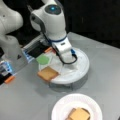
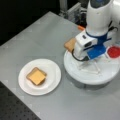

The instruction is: Ingredient selection for cheeseburger or sandwich

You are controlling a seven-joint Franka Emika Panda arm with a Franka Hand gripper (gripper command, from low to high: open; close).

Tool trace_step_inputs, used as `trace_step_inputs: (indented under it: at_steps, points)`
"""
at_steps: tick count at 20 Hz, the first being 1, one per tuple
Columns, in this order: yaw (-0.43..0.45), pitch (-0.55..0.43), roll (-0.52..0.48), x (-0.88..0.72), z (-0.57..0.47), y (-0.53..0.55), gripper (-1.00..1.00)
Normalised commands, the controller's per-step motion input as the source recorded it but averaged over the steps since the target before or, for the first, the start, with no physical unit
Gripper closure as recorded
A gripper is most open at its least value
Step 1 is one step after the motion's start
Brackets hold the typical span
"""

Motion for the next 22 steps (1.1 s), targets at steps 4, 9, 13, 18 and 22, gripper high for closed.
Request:
trace_step_inputs:
  at_steps: [4,9,13,18,22]
  points:
    - [-0.236,-0.005,0.042,-0.12,0.08,0.22,-1.00]
    - [-0.194,0.025,-0.034,-0.08,0.17,0.07,-1.00]
    - [-0.157,0.141,-0.154,-0.04,0.35,-0.08,-1.00]
    - [-0.086,0.262,-0.126,0.15,0.48,-0.29,-1.00]
    - [-0.025,0.382,-0.022,0.36,0.44,-0.40,-1.00]
